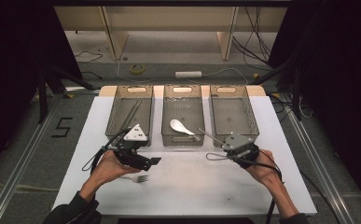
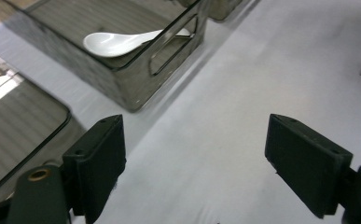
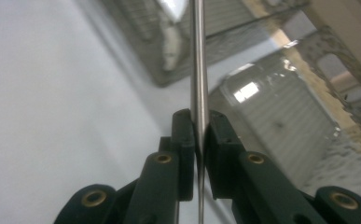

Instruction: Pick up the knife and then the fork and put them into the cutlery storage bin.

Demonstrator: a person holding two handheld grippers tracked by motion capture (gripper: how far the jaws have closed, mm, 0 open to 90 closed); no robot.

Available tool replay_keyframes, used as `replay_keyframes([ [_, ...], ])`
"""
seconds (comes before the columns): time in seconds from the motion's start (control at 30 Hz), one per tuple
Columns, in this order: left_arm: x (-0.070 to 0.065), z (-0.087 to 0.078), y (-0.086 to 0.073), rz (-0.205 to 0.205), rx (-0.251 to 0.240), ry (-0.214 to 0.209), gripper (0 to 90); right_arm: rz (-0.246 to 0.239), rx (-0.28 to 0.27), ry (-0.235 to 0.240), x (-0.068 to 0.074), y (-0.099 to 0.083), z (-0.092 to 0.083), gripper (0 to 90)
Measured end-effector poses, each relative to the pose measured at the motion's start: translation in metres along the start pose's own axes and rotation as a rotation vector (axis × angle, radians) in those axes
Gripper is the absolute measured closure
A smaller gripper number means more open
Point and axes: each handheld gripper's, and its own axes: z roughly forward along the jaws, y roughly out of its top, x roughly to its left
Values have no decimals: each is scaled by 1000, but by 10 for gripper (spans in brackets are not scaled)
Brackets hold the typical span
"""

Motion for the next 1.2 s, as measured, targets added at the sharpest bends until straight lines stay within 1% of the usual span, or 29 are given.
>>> replay_keyframes([
  [0.03,2,-1,-5,-14,-10,3,198,24,3,-12,-6,1,1,836],
  [0.07,4,-1,-8,-21,-18,6,193,59,4,-16,-15,3,2,836],
  [0.1,5,-2,-11,-29,-24,13,191,71,6,-21,-20,4,3,836],
  [0.13,7,-2,-14,-37,-32,25,188,93,9,-28,-26,6,4,836],
  [0.23,13,-3,-21,-62,-23,40,175,138,21,-44,-46,11,8,836],
  [0.33,14,-6,-26,-82,-53,49,172,188,41,-54,-64,17,16,836],
  [0.37,14,-7,-28,-83,-71,57,169,198,41,-51,-68,18,18,836],
  [0.4,14,-8,-29,-89,-87,49,169,215,38,-48,-72,20,20,836],
  [0.43,15,-10,-30,-99,-105,43,169,221,43,-53,-77,22,23,836],
  [0.47,15,-11,-30,-97,-115,45,169,227,47,-59,-81,24,26,836],
  [0.6,16,-21,-33,-141,-211,36,169,264,56,-57,-93,31,35,835],
  [0.67,17,-22,-35,-153,-215,43,169,287,64,-53,-98,33,41,835],
  [0.73,16,-22,-36,-159,-217,47,168,297,71,-56,-103,35,46,835],
  [0.77,14,-22,-36,-157,-215,50,167,304,74,-52,-105,35,49,835],
  [0.83,12,-21,-36,-140,-206,50,163,320,79,-51,-109,36,53,835],
  [0.9,11,-19,-36,-137,-201,47,163,343,84,-45,-113,37,58,835],
  [1.03,12,-19,-36,-140,-196,51,162,356,109,-49,-118,37,68,835],
  [1.13,12,-19,-36,-141,-195,53,162,392,125,-47,-124,38,74,835],
  [1.2,12,-19,-36,-141,-193,55,162,393,140,-48,-126,39,79,834],
])
